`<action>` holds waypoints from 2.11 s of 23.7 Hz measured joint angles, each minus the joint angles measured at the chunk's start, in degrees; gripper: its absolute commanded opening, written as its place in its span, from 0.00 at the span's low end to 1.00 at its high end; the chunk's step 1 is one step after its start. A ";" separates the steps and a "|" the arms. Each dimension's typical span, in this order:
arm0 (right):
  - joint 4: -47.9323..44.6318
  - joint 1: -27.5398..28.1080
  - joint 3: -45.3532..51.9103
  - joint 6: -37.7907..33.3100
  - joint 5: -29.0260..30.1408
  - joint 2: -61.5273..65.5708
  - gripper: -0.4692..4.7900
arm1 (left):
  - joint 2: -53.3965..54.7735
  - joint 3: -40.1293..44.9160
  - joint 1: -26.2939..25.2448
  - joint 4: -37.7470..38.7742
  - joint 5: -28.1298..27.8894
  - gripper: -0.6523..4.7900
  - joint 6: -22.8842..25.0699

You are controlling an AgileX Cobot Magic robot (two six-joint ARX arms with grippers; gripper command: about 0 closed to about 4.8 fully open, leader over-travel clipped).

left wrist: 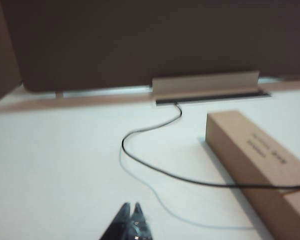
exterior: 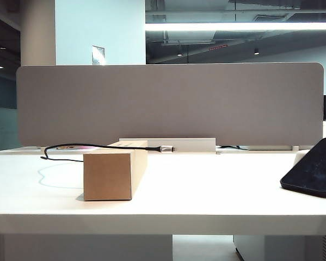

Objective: Pick up the charging cable and the phone, plug the charging cable into the charging port on the phone, and finally place them back on the table.

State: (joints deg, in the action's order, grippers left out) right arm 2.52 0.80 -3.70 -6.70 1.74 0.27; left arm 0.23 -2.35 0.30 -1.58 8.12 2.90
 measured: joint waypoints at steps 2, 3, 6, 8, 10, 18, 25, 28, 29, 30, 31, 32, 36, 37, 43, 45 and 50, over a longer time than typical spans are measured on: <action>0.55 0.00 -1.62 -0.61 0.00 0.33 0.09 | -0.02 -1.07 0.00 -0.22 0.46 0.11 -0.13; 1.07 0.00 -2.36 -0.79 0.00 0.70 0.09 | 0.02 -1.57 0.00 -0.11 0.50 0.11 -0.13; 2.73 0.00 -4.17 -0.94 0.00 2.73 0.09 | 0.07 -3.52 0.00 -0.17 0.68 0.11 -0.13; 3.96 0.00 -5.49 -2.32 0.00 6.10 0.09 | 0.98 -5.51 0.00 -0.48 0.70 0.11 -0.13; 4.39 0.00 -6.73 -4.94 0.02 9.73 0.09 | 2.71 -7.21 0.00 -0.35 0.70 0.11 -0.13; 4.35 0.02 -13.75 -6.88 2.01 27.78 0.09 | 14.45 -12.57 0.00 -3.28 4.37 0.11 -0.13; 4.22 0.13 -15.47 -11.34 4.70 39.10 0.40 | 31.56 -18.86 0.00 -10.12 12.90 0.11 0.07; 4.28 0.59 -15.45 -13.33 4.85 42.47 0.73 | 39.69 -22.99 0.00 -10.14 16.98 0.11 0.07; 4.11 1.11 -15.45 -14.95 5.25 44.24 0.80 | 43.76 -25.51 0.00 -10.19 19.52 0.11 0.07; 3.85 1.86 -15.45 -16.61 6.01 46.34 0.81 | 47.89 -28.00 0.09 -10.32 21.42 0.11 0.07; 3.85 2.29 -15.43 -17.33 6.27 47.19 0.81 | 49.46 -28.74 0.46 -10.05 21.84 0.11 0.07; 3.74 2.64 -15.43 -17.86 6.51 47.91 0.81 | 50.66 -29.46 1.18 -9.40 21.90 0.11 0.07; -0.81 4.39 -15.45 -20.13 9.81 54.60 0.81 | 58.01 -35.50 7.45 -6.21 19.74 0.11 0.09; -3.61 4.48 -15.50 -21.07 10.34 57.24 0.81 | 60.41 -37.38 9.60 -5.73 19.45 0.11 0.09; -10.91 4.59 -15.50 -22.93 12.50 66.03 0.81 | 65.11 -42.82 16.37 -3.15 16.57 0.11 1.88; -13.33 4.57 -15.47 -23.26 13.25 69.20 0.81 | 67.17 -45.48 18.47 0.68 15.02 0.11 4.79; -22.75 4.39 -15.76 -25.31 14.69 77.20 0.81 | 72.83 -51.63 19.85 7.89 13.51 0.29 7.87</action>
State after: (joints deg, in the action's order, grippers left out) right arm -20.23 5.19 -19.46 -32.01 16.43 77.47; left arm 73.06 -53.98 20.14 6.31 21.63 10.76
